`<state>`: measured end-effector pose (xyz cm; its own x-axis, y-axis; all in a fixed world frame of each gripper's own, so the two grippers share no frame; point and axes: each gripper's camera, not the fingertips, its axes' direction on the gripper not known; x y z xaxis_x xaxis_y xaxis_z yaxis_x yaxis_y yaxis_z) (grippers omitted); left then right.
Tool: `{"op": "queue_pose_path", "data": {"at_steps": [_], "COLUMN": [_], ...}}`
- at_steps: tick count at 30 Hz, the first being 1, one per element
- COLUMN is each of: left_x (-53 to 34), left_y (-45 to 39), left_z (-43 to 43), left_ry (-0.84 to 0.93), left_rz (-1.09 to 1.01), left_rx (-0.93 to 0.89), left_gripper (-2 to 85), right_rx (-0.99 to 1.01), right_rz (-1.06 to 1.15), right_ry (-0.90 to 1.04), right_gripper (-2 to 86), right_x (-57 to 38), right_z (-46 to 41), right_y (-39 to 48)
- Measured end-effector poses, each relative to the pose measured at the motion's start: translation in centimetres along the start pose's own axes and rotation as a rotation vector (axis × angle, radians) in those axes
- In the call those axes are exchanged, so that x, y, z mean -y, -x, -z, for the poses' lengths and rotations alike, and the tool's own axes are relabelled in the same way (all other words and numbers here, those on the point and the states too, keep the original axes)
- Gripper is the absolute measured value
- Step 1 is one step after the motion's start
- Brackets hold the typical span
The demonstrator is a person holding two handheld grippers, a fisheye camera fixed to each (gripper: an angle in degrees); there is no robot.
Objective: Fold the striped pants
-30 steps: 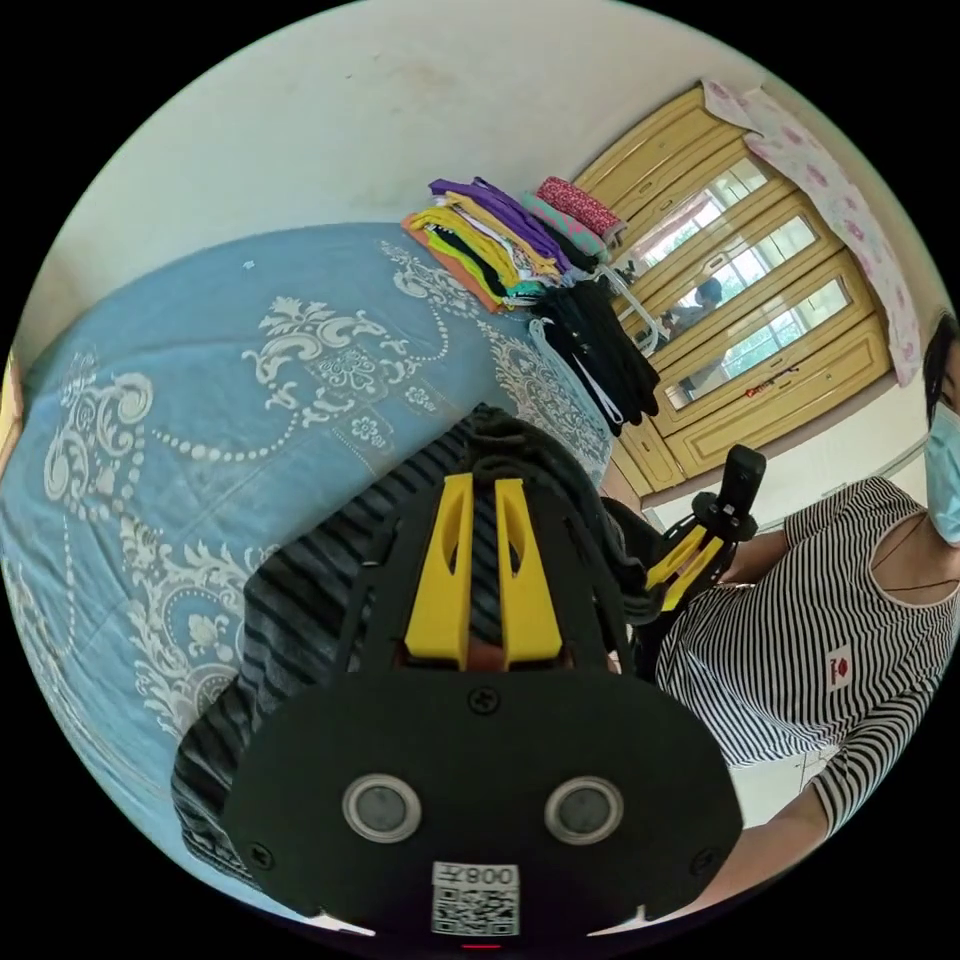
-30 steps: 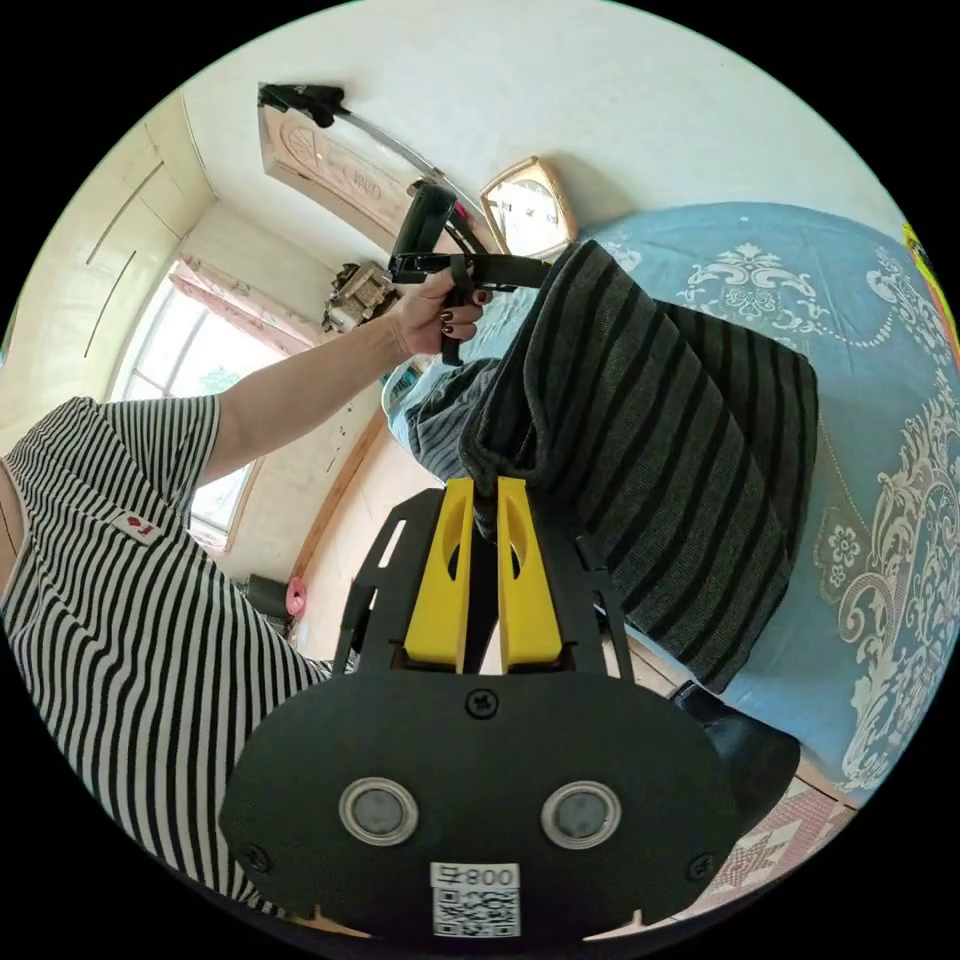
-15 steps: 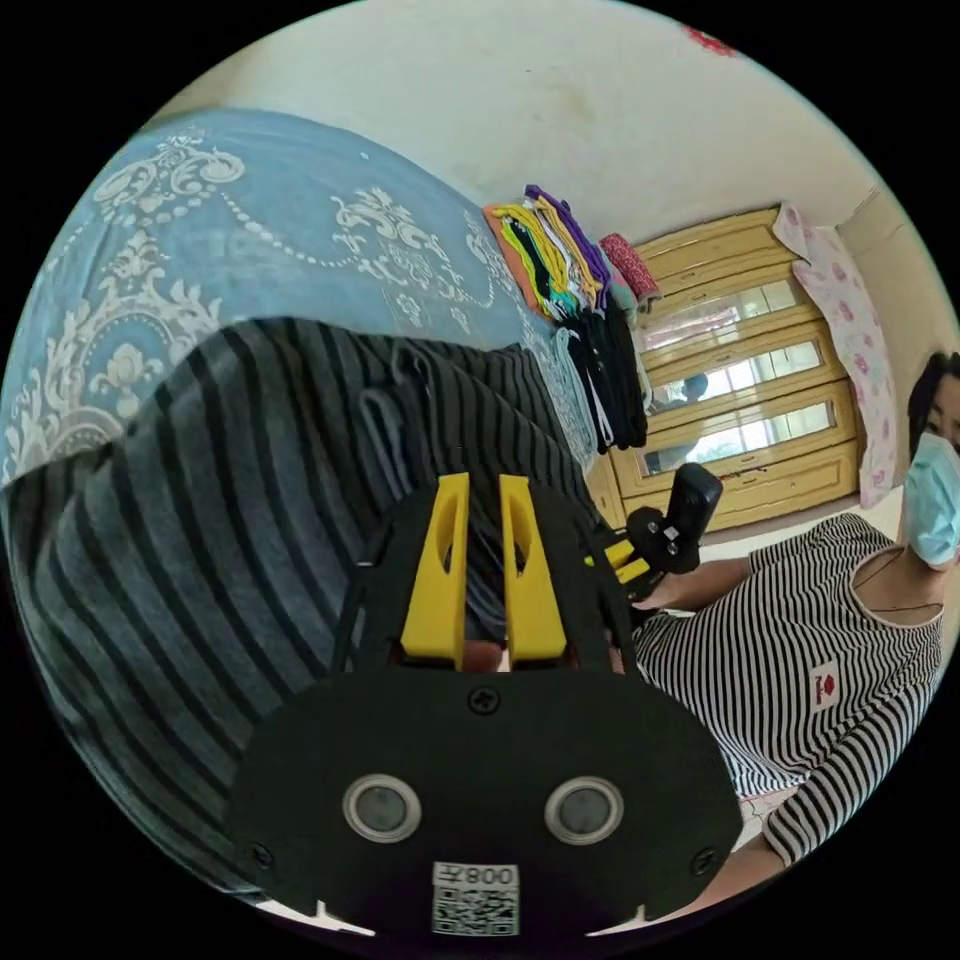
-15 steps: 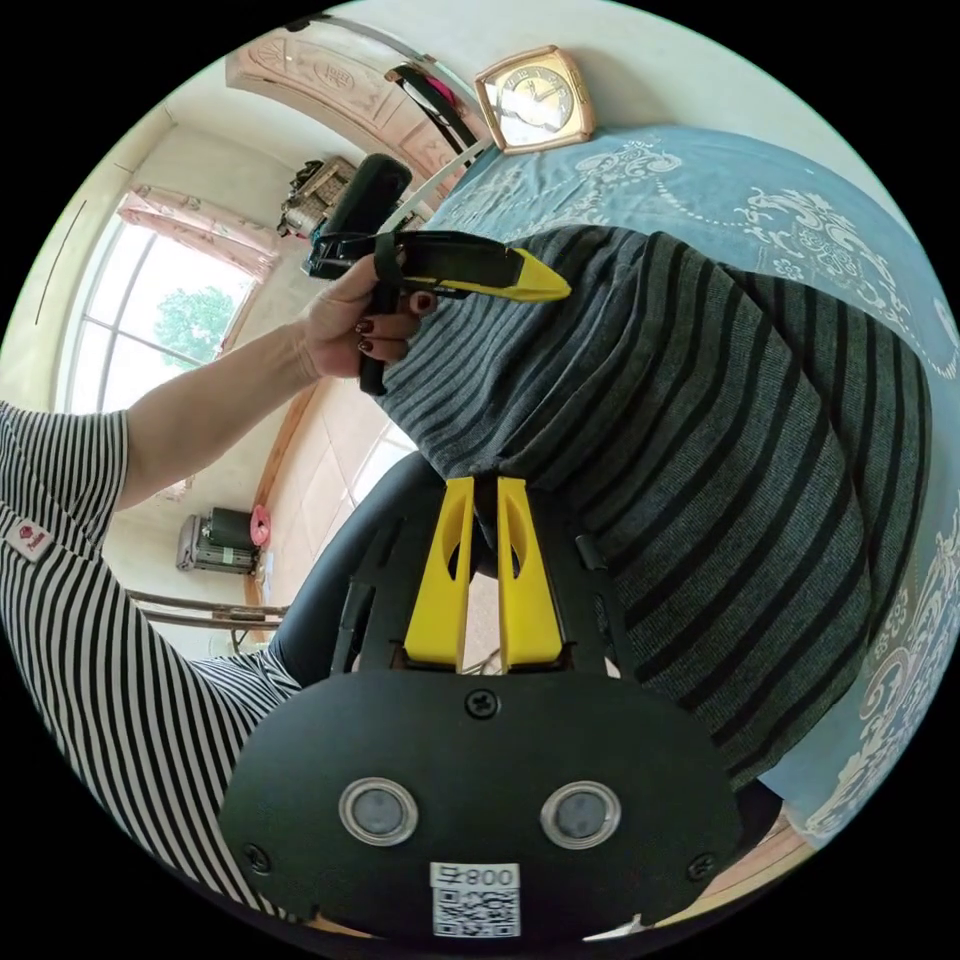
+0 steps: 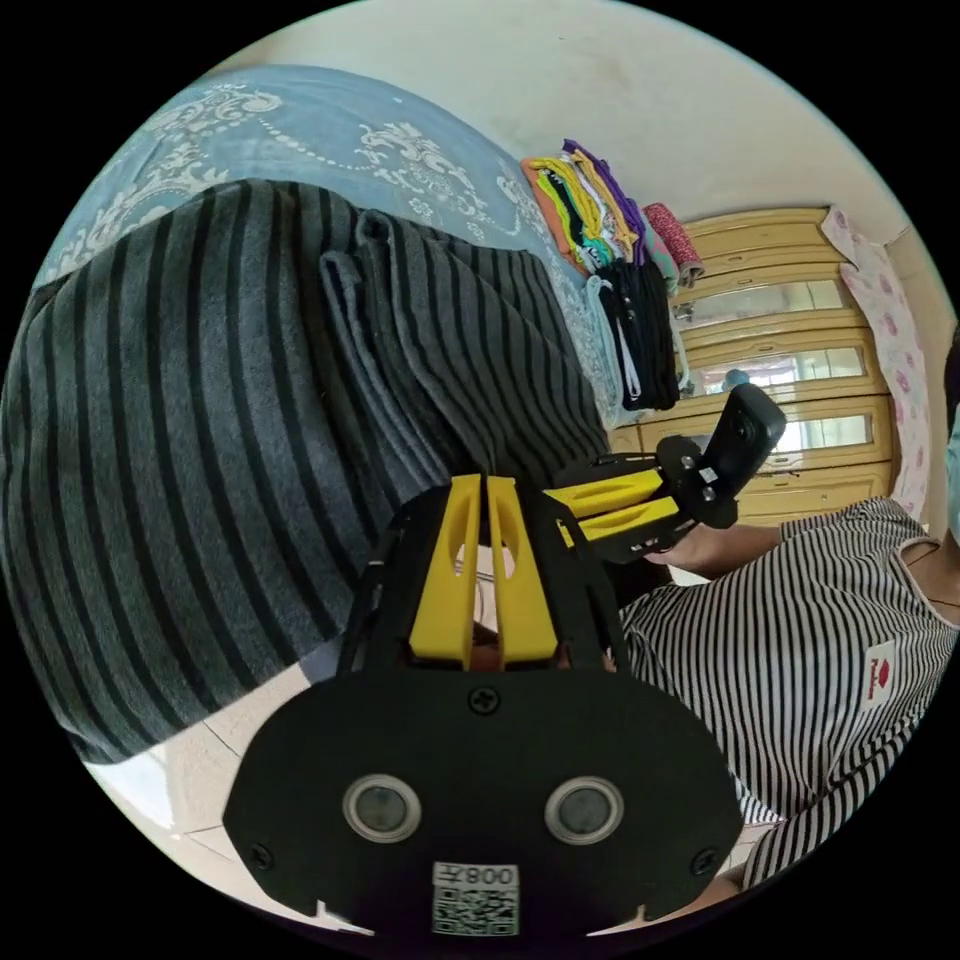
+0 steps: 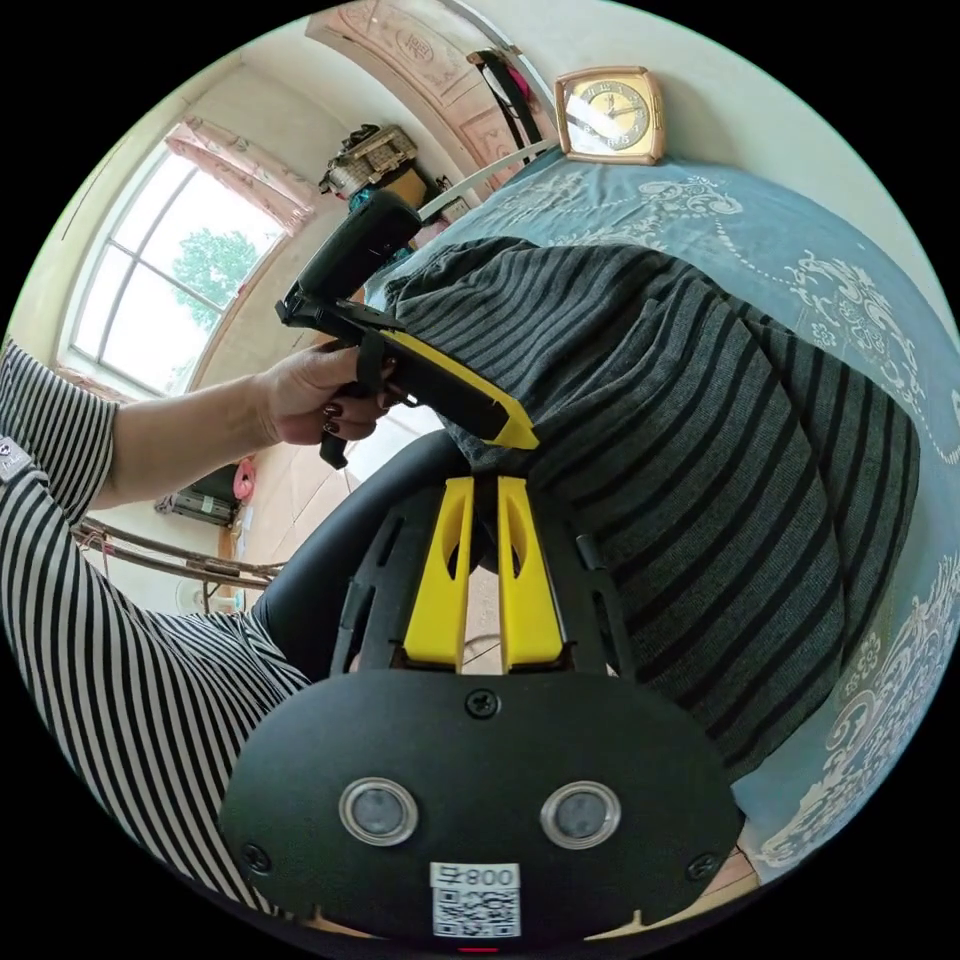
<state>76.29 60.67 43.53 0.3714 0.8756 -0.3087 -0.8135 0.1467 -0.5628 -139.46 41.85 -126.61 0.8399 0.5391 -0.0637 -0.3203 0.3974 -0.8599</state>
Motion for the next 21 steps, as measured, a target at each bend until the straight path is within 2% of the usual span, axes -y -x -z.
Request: {"op": "queue_pose_path", "data": {"at_steps": [1,3,6,9,13,16,21], "left_x": [-0.5,-2.3,-3.8,-5.3,-7.0,-8.2,-9.9], "left_y": [0.4,2.0,1.9,1.7,1.7,1.6,1.7], "left_z": [-0.2,0.1,1.0,1.9,1.9,2.1,3.6], "left_ry": [0.011,-0.036,-0.071,-0.085,-0.05,-0.053,-0.128], "left_rz": [0.014,0.098,0.086,0.064,0.073,0.084,0.113], "left_rx": [0.013,-0.071,-0.056,-0.049,-0.028,-0.015,-0.074], "left_gripper": [1.1,1.0,0.9,1.0,1.2,1.8,5.2], "right_rx": [0.018,0.064,0.115,0.022,-0.208,-0.331,-0.436], "right_rz": [-0.006,-0.039,-0.076,-0.13,-0.208,-0.233,-0.117], "right_ry": [0.021,0.038,0.0,-0.09,-0.167,-0.166,-0.054], "right_gripper": [3.4,3.0,1.7,1.1,2.1,4.3,7.8], "right_x": [0.1,0.1,-0.2,-0.5,0.6,2.8,7.7], "right_z": [-0.8,-1.5,0.3,4.4,9.5,11.0,10.1], "right_y": [-0.2,-0.9,-1.7,-3.4,-8.6,-11.9,-13.4]}}
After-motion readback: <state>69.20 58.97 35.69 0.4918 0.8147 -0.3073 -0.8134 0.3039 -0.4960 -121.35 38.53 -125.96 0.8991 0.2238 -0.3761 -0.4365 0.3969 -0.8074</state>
